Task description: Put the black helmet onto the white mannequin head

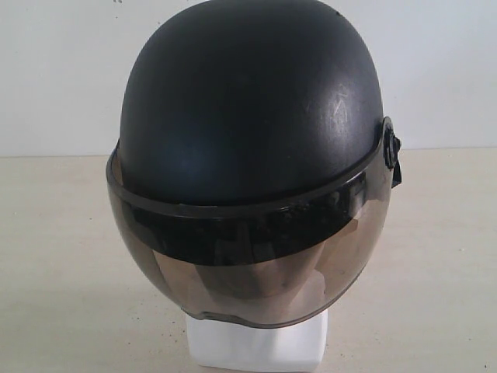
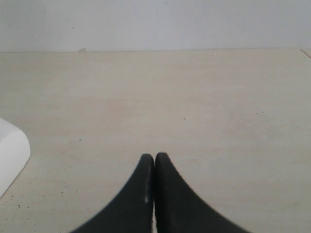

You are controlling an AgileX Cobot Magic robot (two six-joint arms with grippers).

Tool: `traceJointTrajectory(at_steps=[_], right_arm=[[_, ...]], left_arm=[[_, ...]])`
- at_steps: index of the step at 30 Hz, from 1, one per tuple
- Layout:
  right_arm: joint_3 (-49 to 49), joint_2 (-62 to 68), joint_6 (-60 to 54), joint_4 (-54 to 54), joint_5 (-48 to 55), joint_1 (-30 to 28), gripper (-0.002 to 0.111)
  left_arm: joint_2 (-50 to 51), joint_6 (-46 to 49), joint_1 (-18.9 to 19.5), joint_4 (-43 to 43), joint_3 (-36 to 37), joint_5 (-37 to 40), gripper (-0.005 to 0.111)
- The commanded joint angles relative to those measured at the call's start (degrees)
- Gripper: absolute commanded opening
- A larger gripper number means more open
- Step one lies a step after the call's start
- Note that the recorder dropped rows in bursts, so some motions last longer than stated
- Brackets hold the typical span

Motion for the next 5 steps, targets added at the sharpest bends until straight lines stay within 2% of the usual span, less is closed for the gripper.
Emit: traceJointTrajectory(at_steps=[1,5], right_arm=[[0.0,-0.3,0.2,-0.4,-0.5,-0.4,0.000],[0.0,-0.3,0.2,-0.4,-0.5,-0.4,0.000]], left_arm=[[-0.1,0.3,0.2,-0.4,0.2,0.2,0.004],[-0.1,0.3,0.2,-0.4,0.2,0.2,0.004]])
